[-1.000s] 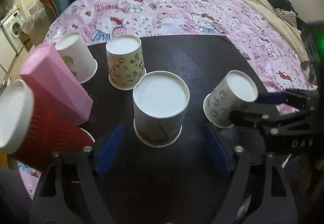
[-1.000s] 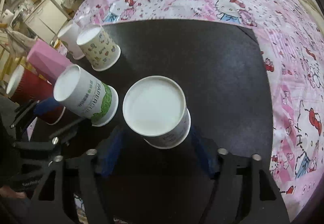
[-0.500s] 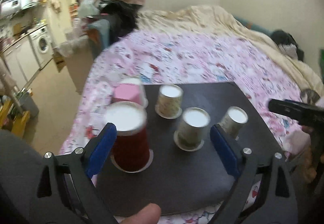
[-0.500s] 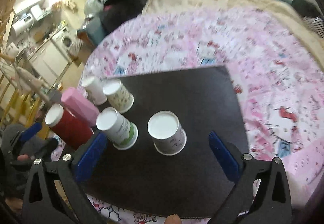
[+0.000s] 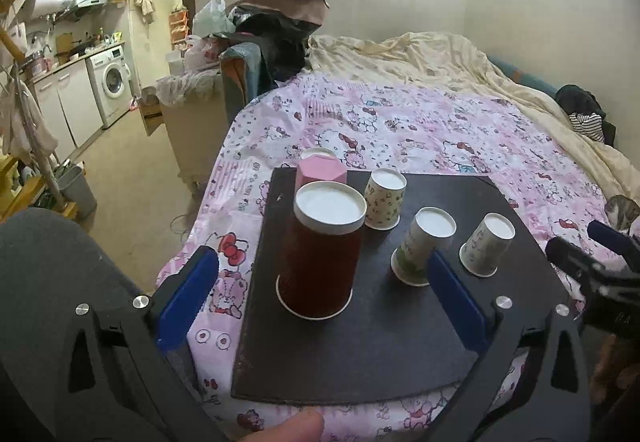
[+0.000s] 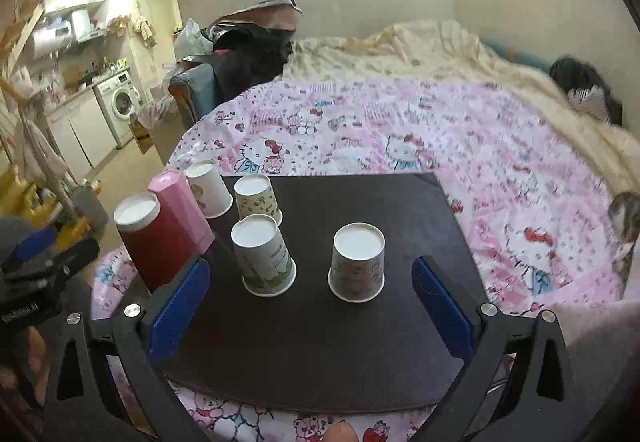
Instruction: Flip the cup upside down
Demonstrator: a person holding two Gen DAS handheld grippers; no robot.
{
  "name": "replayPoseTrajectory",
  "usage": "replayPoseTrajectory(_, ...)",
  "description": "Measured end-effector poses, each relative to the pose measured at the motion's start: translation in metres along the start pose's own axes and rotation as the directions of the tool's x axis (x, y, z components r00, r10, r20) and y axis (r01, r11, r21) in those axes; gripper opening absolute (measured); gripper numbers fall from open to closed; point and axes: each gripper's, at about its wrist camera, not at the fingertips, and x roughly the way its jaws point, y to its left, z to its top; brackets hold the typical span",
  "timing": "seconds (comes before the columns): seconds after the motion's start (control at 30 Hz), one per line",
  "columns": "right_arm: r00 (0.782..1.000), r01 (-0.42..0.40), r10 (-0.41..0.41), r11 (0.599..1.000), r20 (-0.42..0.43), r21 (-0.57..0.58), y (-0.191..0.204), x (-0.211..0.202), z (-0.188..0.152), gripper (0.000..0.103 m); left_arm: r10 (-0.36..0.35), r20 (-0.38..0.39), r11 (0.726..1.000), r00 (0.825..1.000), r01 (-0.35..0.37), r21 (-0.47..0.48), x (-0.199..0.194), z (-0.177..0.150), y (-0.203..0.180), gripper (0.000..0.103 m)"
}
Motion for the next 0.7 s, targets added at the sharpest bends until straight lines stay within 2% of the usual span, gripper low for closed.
replayPoseTrajectory(0.1,1.000,-0.002,0.003,1.000,0.021,-0.022,0.009,-0.003,-0.008,0.103,-0.014,0.010,1.000,1.000,0.014,-0.017,-0.001,-0.001,0.002,0.103)
replayPoseTrajectory(0.2,0.999,0.026,-0.024,0.999,0.049,-0.033,0.012,-0.005,-0.011,0.103,0.005,0.010,1.000,1.000,-0.005,-0.017,0.004,-0.002,0.001,0.103)
replayPoseTrajectory(0.4,0.999,0.032,-0.032,0.999,0.019,0.017,0.004,0.004,-0.013,0.103,-0.002,0.003,1.000,1.000,0.002,-0.009,0.008,-0.004,-0.003,0.103)
replayPoseTrajectory(0.7,0.998,0.034,-0.033,0.999,0.047,-0.028,0.012,0.004,-0.016,0.103,-0.016,-0.013,1.000,1.000,0.016,-0.003,0.014,-0.006,-0.009,0.103)
